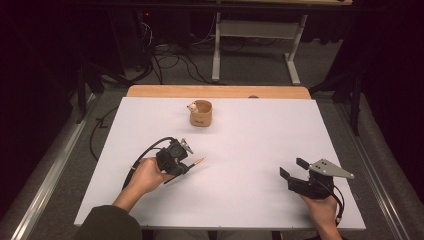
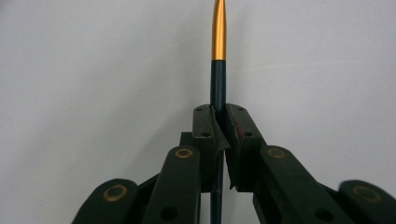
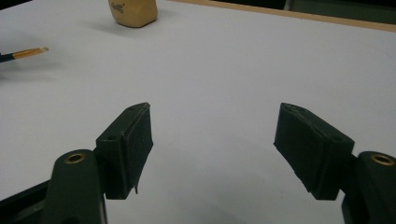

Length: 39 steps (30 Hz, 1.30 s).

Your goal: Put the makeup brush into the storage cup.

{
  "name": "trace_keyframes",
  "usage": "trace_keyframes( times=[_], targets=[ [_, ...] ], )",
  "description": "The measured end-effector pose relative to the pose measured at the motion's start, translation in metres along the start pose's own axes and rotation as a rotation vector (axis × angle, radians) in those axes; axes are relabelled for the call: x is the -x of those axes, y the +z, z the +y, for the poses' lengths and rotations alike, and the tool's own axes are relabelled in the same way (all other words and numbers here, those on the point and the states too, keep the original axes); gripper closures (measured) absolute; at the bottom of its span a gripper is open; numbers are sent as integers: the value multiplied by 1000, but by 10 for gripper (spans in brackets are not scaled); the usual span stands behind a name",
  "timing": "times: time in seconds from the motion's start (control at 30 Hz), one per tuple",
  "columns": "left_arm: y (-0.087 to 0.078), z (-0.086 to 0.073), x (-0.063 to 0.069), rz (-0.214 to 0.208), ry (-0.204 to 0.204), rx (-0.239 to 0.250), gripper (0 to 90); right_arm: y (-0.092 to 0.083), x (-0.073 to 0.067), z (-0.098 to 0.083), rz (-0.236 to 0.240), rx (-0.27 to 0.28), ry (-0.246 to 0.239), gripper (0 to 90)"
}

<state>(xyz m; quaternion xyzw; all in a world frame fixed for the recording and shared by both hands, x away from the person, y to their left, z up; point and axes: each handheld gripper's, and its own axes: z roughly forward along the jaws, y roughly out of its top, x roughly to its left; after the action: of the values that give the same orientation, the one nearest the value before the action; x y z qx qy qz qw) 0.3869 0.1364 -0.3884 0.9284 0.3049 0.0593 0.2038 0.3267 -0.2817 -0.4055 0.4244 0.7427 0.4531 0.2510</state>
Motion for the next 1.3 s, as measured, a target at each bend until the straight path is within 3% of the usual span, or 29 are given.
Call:
trace_keyframes(
  times=[0.23, 0.47, 0.63, 0.9, 1.07, 1.3],
  targets=[
    [-6, 0, -2, 8, -5, 42, 829, 0, 1, 0, 0, 0, 4, 294],
    [-15, -2, -5, 41, -25, 123, 829, 0, 1, 0, 1, 0, 4, 295],
    [-19, -3, -9, 70, -49, 178, 829, 2, 2, 0, 8, -6, 0, 295],
    [-22, 0, -14, 77, -85, 233, 829, -1, 1, 1, 23, 19, 2, 298],
    [-30, 3, -15, 123, -89, 314, 829, -1, 1, 1, 23, 21, 5, 299],
    [-32, 5, -21, 129, -121, 374, 829, -1, -1, 1, 26, 15, -1, 299]
  ],
)
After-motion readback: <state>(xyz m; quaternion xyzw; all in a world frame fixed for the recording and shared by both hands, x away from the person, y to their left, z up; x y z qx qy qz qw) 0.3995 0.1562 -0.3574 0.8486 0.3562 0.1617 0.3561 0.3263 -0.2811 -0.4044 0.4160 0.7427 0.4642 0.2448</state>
